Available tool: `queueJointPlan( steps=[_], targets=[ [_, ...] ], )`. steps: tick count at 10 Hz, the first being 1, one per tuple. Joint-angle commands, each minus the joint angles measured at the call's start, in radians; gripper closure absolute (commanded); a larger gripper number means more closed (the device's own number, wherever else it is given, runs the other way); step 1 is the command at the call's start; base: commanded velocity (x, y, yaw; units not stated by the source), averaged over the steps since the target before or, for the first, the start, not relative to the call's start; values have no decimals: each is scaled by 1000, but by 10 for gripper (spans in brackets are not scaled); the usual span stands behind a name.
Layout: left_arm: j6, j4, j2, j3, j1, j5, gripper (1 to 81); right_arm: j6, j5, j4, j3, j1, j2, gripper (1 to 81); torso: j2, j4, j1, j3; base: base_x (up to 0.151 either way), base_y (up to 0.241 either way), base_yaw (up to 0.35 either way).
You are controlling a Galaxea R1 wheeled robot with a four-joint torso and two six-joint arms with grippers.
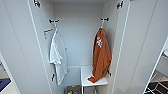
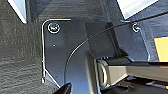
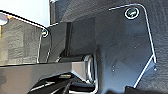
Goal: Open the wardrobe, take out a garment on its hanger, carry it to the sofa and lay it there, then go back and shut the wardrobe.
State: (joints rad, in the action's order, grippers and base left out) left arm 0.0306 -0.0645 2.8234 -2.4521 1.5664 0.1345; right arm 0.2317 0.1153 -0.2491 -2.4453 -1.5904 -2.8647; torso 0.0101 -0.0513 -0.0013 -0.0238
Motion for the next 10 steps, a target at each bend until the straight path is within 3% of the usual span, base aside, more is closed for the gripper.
queueJointPlan(
  steps=[1,6,10],
  targets=[
    [-1,-12,-16,5,-41,-45,10,-2,-42,-10,-4,39,2,10,0,0,1,0,0,0,0],
    [-1,-14,-16,5,-41,-45,10,-2,-40,-15,-4,36,2,10,0,0,1,0,0,0,0],
    [-1,-14,-14,5,-39,-47,10,-2,-40,-16,-4,34,0,10,2,0,1,1,77,0,0]
  ],
)
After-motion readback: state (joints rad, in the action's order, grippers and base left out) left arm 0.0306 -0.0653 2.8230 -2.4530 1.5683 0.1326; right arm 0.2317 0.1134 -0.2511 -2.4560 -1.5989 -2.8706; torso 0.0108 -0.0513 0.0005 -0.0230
